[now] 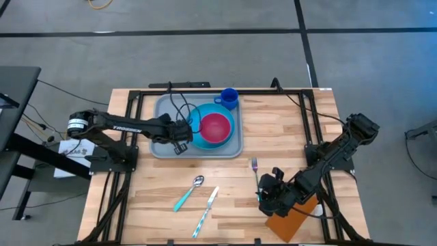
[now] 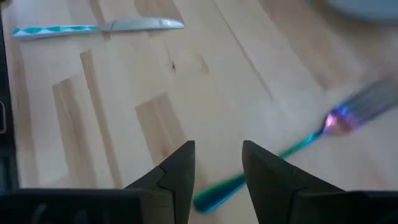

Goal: Set up tray
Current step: Put the brown napkin on the gray tray

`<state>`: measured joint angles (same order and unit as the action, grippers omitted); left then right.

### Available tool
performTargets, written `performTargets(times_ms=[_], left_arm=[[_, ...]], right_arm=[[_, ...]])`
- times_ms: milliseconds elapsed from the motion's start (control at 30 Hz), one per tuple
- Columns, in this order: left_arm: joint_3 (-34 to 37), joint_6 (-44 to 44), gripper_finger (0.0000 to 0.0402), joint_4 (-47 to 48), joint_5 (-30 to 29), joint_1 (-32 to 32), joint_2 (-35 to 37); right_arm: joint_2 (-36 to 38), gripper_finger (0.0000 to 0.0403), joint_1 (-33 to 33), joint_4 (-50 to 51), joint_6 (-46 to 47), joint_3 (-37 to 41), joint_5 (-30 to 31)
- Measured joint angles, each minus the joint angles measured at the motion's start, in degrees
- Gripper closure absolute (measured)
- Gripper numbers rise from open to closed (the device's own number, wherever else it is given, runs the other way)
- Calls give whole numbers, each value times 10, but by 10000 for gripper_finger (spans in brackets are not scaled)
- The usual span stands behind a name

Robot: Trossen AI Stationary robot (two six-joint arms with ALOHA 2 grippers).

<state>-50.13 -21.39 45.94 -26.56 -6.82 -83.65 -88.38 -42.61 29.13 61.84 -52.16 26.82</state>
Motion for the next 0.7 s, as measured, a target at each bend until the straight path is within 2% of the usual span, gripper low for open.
performTargets(times_ms=[67, 233, 367, 500, 567, 700], left_arm=[[-32, -7, 401, 22, -28, 22, 15], [-105, -9, 401, 25, -62, 74, 52], [-144, 15, 401, 19, -82, 114, 60], [-145, 71, 401, -25, -92, 142, 60], [-144, 95, 397, -47, -69, 150, 57], [-142, 124, 381, -93, 53, 165, 47]], right_arm=[[0, 278, 0, 21, 39, 0, -47], [0, 278, 0, 101, 150, 0, -232], [0, 278, -9, 153, 269, 0, -317], [0, 278, -34, 202, 320, 0, -375], [0, 278, -45, 232, 346, 0, -374], [0, 277, -69, 264, 367, 0, -369]])
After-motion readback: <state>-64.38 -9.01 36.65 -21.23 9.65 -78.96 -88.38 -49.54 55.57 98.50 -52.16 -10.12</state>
